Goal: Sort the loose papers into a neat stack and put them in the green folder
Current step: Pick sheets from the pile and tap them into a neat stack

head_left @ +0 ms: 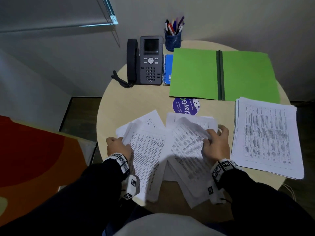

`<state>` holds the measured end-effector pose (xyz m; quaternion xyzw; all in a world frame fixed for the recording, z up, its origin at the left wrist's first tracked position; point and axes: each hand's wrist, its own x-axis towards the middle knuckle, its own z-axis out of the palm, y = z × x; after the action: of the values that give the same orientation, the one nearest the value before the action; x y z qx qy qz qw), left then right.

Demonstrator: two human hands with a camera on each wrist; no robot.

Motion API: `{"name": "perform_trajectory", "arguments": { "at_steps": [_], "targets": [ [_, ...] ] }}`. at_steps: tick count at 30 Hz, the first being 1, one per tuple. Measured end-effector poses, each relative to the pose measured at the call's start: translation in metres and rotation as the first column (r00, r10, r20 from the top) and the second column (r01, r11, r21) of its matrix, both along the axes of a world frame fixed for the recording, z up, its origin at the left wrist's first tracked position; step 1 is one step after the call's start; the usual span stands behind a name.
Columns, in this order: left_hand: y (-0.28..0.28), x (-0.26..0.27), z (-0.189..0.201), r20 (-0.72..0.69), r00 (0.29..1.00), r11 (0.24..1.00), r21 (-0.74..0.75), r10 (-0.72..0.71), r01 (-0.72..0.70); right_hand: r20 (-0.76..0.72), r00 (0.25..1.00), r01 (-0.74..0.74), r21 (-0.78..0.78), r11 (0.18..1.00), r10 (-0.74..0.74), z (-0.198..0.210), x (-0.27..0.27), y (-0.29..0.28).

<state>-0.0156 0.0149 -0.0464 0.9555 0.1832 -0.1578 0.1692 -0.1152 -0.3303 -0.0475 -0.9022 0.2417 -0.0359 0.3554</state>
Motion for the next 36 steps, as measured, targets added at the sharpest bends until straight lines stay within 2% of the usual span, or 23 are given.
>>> {"name": "perform_trajectory", "arguments": {
  "at_steps": [2, 4, 7, 11, 14, 16, 18, 22, 23, 24, 25, 26, 28, 31, 36],
  "targets": [
    [-0.003, -0.002, 0.000, 0.048, 0.999, 1.000, -0.023, -0.007, 0.008, -0.084, 0.995, 0.051, 0.071, 0.996, -0.045, 0.009, 0.000, 0.002],
    [-0.004, -0.006, 0.000, 0.121, 0.992, 0.996, -0.088, 0.017, -0.006, -0.112, 0.987, 0.134, 0.219, 0.967, -0.111, 0.016, 0.000, 0.004],
    [-0.009, -0.012, 0.006, 0.198, 0.972, 0.968, -0.237, 0.125, -0.077, -0.130, 0.957, 0.292, 0.422, 0.859, -0.261, 0.017, 0.001, -0.004],
    [-0.010, -0.011, 0.014, 0.095, 0.936, 0.848, -0.461, 0.339, -0.261, -0.211, 0.950, 0.307, 0.483, 0.820, -0.232, 0.013, 0.001, -0.025],
    [0.004, -0.007, 0.015, -0.066, 0.942, 0.784, -0.537, 0.328, -0.311, -0.207, 0.964, 0.260, 0.603, 0.754, -0.168, 0.014, -0.003, -0.040],
    [0.014, -0.008, 0.014, -0.113, 0.937, 0.700, -0.637, 0.330, -0.324, -0.193, 0.966, 0.256, 0.659, 0.707, -0.170, 0.019, -0.005, -0.049],
    [0.020, -0.011, 0.015, -0.111, 0.946, 0.694, -0.655, 0.305, -0.301, -0.198, 0.964, 0.265, 0.670, 0.694, -0.176, 0.020, -0.008, -0.057],
    [0.007, -0.021, 0.006, -0.145, 0.930, 0.703, -0.618, 0.338, -0.352, -0.227, 0.974, 0.095, 0.436, 0.895, 0.008, 0.025, -0.005, -0.048],
    [-0.001, -0.022, 0.002, -0.106, 0.936, 0.755, -0.564, 0.335, -0.334, -0.239, 0.969, 0.029, 0.364, 0.931, 0.063, 0.020, -0.001, -0.042],
    [-0.007, -0.024, -0.002, -0.048, 0.961, 0.859, -0.438, 0.271, -0.264, -0.249, 0.958, -0.081, 0.238, 0.968, 0.142, 0.014, 0.002, -0.035],
    [-0.014, -0.024, -0.003, -0.006, 0.986, 0.940, -0.301, 0.166, -0.160, -0.270, 0.936, -0.210, 0.094, 0.973, 0.228, 0.006, 0.006, -0.029],
    [-0.018, -0.024, -0.007, 0.002, 0.999, 0.985, -0.166, 0.042, -0.041, -0.289, 0.912, -0.310, -0.024, 0.950, 0.290, 0.000, 0.008, -0.025],
    [-0.021, -0.024, -0.017, -0.015, 0.991, 0.991, -0.014, -0.136, 0.136, -0.342, 0.892, -0.353, -0.115, 0.929, 0.297, -0.012, 0.012, -0.018],
    [-0.027, -0.025, -0.023, -0.041, 0.978, 0.978, 0.032, -0.203, 0.205, -0.413, 0.878, -0.347, -0.203, 0.915, 0.242, -0.018, 0.013, -0.008],
    [-0.032, -0.029, -0.021, -0.020, 0.972, 0.970, 0.067, -0.234, 0.235, -0.425, 0.873, -0.368, -0.253, 0.895, 0.238, -0.022, 0.009, -0.001]
  ]
}}
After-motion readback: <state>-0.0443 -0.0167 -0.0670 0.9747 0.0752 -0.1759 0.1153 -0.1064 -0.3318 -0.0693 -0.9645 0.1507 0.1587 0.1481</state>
